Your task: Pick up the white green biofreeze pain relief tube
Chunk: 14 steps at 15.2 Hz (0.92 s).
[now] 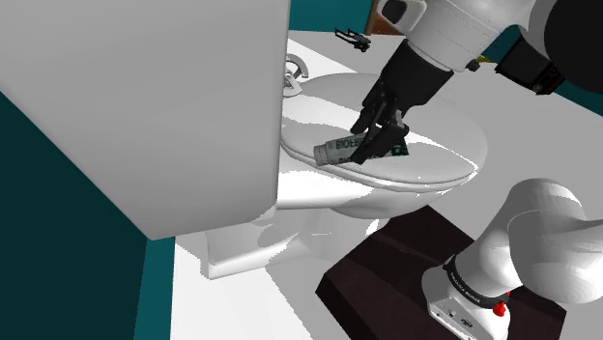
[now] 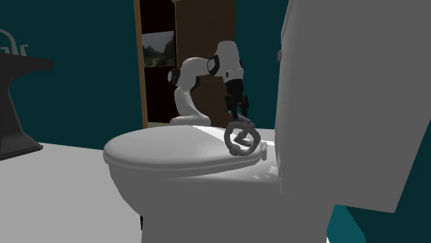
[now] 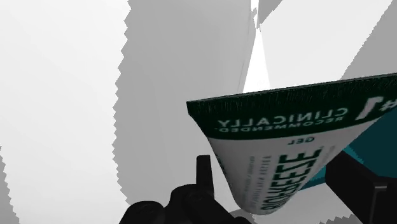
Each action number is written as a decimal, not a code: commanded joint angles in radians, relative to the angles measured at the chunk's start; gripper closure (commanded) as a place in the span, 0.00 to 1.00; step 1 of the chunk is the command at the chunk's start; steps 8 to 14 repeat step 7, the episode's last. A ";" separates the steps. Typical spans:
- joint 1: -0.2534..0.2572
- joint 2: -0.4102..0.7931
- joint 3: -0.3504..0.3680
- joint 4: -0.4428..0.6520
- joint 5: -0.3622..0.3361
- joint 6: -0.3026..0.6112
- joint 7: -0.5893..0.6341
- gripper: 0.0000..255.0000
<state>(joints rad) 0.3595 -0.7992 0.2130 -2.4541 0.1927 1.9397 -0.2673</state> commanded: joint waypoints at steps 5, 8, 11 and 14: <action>-0.006 0.014 -0.011 0.092 -0.011 -0.078 0.004 1.00; -0.006 0.014 -0.011 0.094 -0.012 -0.080 0.004 1.00; -0.006 0.014 -0.011 0.094 -0.012 -0.080 0.004 1.00; -0.006 0.014 -0.011 0.094 -0.012 -0.080 0.004 1.00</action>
